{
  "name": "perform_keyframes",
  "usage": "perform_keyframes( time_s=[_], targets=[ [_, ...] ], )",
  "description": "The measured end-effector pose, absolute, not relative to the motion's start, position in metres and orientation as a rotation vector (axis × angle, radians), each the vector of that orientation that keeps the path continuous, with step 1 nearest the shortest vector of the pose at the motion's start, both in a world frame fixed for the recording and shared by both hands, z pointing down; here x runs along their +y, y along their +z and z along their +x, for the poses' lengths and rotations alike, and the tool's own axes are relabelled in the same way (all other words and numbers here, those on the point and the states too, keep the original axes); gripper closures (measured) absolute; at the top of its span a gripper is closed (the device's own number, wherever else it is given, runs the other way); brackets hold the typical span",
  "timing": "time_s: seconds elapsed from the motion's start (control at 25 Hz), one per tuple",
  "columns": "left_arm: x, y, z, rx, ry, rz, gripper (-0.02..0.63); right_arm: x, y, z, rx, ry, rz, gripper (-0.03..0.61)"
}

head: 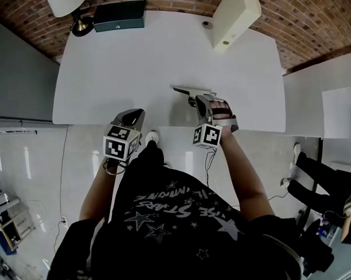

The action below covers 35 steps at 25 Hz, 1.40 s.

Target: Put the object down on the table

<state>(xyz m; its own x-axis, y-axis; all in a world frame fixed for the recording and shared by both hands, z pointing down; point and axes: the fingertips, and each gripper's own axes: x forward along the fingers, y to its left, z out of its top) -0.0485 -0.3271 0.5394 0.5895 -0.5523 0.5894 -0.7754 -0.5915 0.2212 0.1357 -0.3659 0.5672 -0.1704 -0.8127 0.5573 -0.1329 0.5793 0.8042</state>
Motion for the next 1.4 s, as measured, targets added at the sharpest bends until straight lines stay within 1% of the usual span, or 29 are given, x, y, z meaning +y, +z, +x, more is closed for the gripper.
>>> perform_keyframes(
  time_s=[0.56,1.16,1.2,1.4],
  targets=[
    [-0.322,0.551,-0.049,-1.050,0.687,2.342,0.594,-0.361,0.595,0.139,-1.697,-0.751,0.747,0.563],
    [-0.319,0.547,-0.049,-1.053,0.692,2.351,0.594,-0.358,0.596,0.136,-1.692,-0.758,0.801,0.560],
    [-0.319,0.547,-0.050,-1.055,0.691,2.352,0.594,-0.358,0.596,0.136,-1.689,-0.755,0.804,0.556],
    [-0.316,0.543,-0.054,-1.080,0.674,2.342,0.594,-0.353,0.598,0.138,-1.706,-0.718,0.807,0.485]
  ],
)
